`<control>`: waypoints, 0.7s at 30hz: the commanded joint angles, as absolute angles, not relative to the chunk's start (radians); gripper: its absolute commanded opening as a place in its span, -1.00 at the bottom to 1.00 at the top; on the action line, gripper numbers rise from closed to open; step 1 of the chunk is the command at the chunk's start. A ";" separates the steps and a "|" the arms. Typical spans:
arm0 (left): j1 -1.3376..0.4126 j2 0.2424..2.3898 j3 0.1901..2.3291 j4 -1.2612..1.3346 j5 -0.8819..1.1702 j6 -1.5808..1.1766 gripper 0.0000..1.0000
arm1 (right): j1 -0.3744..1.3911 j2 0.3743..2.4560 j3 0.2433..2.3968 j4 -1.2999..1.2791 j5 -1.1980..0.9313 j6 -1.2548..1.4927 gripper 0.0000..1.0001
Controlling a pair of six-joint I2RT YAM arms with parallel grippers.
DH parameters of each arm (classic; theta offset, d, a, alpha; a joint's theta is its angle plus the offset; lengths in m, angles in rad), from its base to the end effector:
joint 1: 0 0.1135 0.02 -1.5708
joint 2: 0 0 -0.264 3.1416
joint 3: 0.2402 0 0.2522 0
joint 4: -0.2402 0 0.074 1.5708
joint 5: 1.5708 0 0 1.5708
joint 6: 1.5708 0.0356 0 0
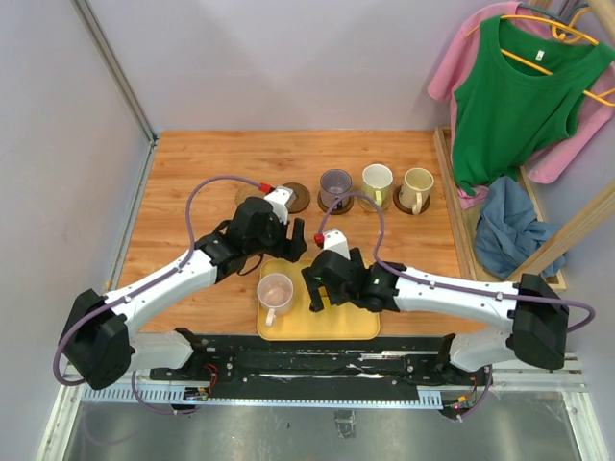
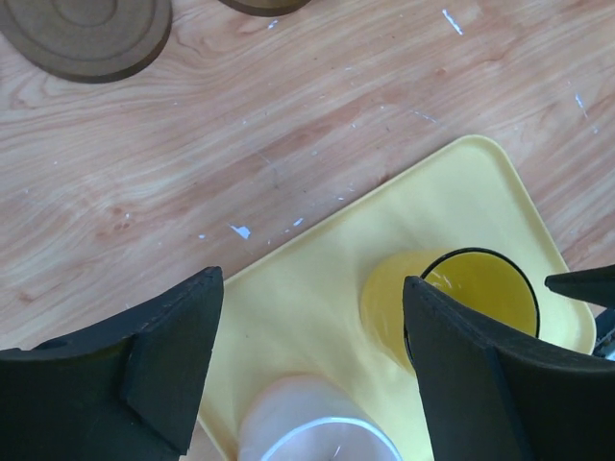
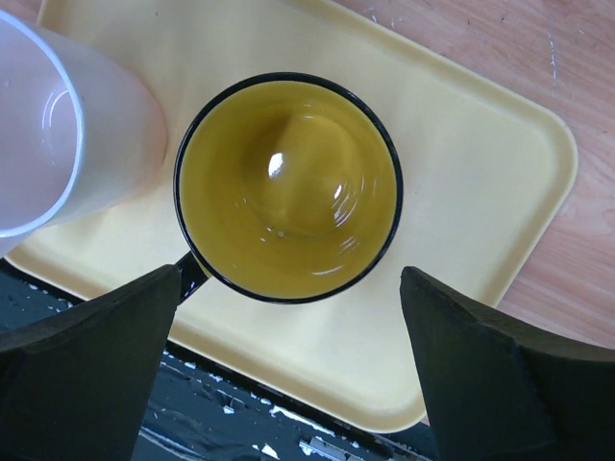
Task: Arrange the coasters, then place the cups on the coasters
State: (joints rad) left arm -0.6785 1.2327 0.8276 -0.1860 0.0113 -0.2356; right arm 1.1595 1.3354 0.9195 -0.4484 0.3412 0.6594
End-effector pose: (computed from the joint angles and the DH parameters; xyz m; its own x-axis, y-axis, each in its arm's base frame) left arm 0.2117 -0.1712 0.2601 -0.5701 0.1598 -0.8059 0.5161 0.8329 -0.1999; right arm 0.1215 0.2487 0.2443 -0.7163 -0.1982 -0.6690 -0.4277 0.8823 0.1965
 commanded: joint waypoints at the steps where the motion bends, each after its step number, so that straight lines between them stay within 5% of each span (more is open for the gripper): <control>1: -0.686 1.195 0.790 -0.175 -0.039 -0.256 0.59 | 1.213 1.391 0.979 -0.494 0.438 0.696 0.96; 21: -0.686 1.162 0.727 -0.147 -0.054 -0.275 0.61 | 1.273 1.592 1.091 -0.722 0.563 0.812 0.97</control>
